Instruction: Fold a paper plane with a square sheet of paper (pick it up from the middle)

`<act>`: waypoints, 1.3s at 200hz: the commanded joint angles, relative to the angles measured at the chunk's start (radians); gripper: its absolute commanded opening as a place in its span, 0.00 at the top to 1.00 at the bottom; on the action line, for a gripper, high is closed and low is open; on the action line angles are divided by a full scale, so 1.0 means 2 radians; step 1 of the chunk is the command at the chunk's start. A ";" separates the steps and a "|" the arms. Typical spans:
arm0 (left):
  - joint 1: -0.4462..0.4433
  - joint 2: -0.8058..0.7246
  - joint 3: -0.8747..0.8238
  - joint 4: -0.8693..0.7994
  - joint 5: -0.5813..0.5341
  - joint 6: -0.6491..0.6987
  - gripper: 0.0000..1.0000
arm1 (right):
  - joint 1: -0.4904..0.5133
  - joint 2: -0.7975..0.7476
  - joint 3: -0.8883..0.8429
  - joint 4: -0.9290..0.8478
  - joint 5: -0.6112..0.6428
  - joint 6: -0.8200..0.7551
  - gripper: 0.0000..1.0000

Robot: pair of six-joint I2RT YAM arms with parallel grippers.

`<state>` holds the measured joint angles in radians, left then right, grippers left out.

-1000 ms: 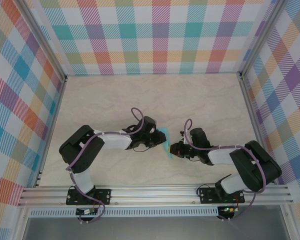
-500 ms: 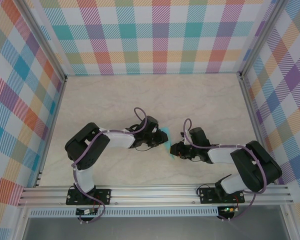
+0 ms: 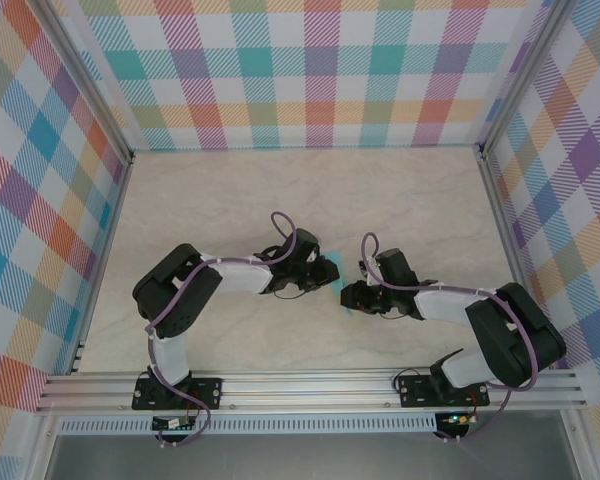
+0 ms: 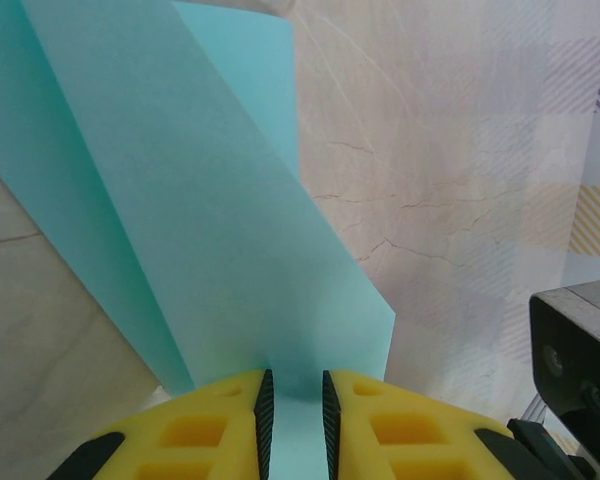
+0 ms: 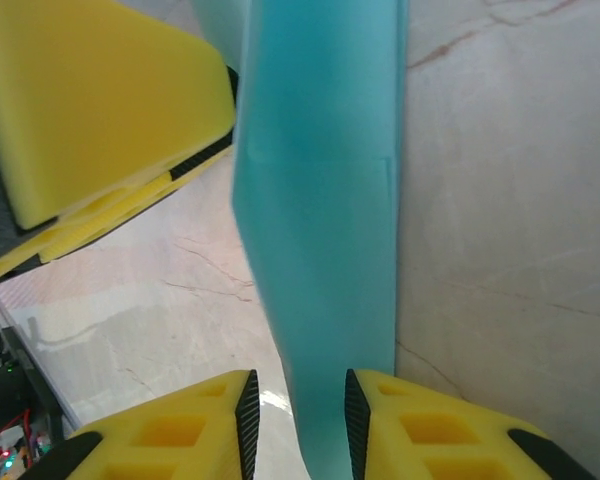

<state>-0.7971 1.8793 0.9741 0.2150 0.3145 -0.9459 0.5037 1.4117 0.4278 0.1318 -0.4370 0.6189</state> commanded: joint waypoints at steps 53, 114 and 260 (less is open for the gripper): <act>-0.003 -0.007 0.009 -0.005 0.000 0.014 0.77 | 0.001 0.003 0.013 -0.021 0.011 -0.016 0.92; -0.004 -0.073 -0.024 -0.025 -0.037 0.020 0.72 | 0.001 0.027 -0.003 0.076 -0.062 0.052 0.97; -0.004 -0.057 -0.025 0.017 -0.005 0.034 0.68 | -0.022 0.032 -0.058 0.176 -0.069 0.153 0.98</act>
<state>-0.7971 1.7275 0.8963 0.2012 0.2665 -0.8932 0.4709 1.4639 0.3130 0.4561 -0.5442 0.9062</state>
